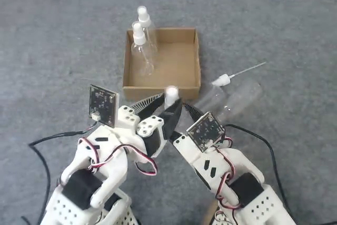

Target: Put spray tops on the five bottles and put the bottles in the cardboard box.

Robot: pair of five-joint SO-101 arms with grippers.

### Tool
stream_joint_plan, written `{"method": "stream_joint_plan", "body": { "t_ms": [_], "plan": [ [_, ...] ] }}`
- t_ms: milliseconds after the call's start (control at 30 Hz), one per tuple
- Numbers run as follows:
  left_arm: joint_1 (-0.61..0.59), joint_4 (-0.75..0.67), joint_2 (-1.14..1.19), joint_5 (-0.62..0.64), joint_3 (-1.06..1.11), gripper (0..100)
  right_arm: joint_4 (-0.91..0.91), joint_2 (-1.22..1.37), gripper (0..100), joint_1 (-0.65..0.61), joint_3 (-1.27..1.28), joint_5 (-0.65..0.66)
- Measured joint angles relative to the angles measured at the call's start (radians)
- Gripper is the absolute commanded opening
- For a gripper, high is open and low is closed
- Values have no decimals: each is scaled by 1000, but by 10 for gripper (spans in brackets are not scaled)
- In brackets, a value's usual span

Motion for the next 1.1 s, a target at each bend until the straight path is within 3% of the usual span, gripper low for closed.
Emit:
{"method": "stream_joint_plan", "body": {
  "t_ms": [567, 1100],
  "plan": [
    [-127, 37, -11, -14, -155, 148, 0, 0, 7, 0, 0, 0],
    [-130, -25, -9, -12, -38, 148, 0, 0, 7, 0, 0, 0]
  ]
}}
